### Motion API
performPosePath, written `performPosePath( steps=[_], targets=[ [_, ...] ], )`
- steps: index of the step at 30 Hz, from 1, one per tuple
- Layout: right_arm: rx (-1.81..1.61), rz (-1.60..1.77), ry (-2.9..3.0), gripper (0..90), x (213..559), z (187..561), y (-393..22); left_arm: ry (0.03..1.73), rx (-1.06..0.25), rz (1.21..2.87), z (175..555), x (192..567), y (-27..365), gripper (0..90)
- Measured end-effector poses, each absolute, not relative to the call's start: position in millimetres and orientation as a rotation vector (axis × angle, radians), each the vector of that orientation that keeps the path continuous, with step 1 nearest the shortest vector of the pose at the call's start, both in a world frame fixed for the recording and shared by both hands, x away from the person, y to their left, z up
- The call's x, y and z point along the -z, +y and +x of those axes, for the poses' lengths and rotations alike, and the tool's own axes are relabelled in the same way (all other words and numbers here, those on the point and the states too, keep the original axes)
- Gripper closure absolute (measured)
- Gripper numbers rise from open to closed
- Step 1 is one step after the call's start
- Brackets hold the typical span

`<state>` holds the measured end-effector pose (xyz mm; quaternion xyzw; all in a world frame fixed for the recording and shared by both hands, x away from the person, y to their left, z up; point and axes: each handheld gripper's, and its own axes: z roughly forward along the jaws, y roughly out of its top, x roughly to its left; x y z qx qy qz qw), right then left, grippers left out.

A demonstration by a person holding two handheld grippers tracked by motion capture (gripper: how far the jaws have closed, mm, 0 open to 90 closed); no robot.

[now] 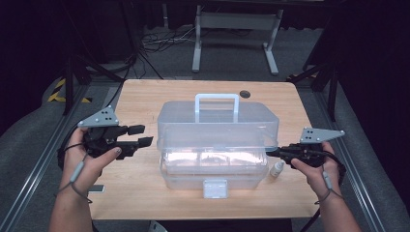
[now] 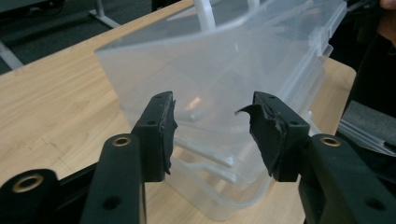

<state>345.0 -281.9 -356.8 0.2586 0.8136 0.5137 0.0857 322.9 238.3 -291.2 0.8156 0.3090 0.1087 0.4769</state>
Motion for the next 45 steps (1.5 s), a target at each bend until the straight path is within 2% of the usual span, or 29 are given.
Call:
performPosePath(
  steps=[7,10,14,20,28,45],
  targets=[
    [-1.533,0.783,2.398,90.0,354.6,346.7,-281.3,0.77,-0.178,2.062,323.4,308.8,230.0,61.1],
    [-1.541,0.788,2.39,90.0,353.7,348.3,-280.8,0.736,-0.144,2.103,324.1,315.0,224.5,75.0],
    [-1.543,0.784,2.386,90.0,354.0,349.2,-278.1,0.727,-0.131,2.117,328.9,323.4,214.3,85.0],
    [-1.545,0.792,2.377,90.0,353.8,349.1,-277.9,0.702,-0.116,2.101,329.0,326.8,203.6,89.7],
    [-1.543,0.799,2.369,90.0,354.1,348.4,-277.6,0.721,-0.141,2.073,333.6,338.9,187.6,90.0],
    [-1.55,0.797,2.378,90.0,352.8,344.9,-277.5,0.78,-0.231,2.01,334.1,332.9,190.3,90.0]
  ],
)
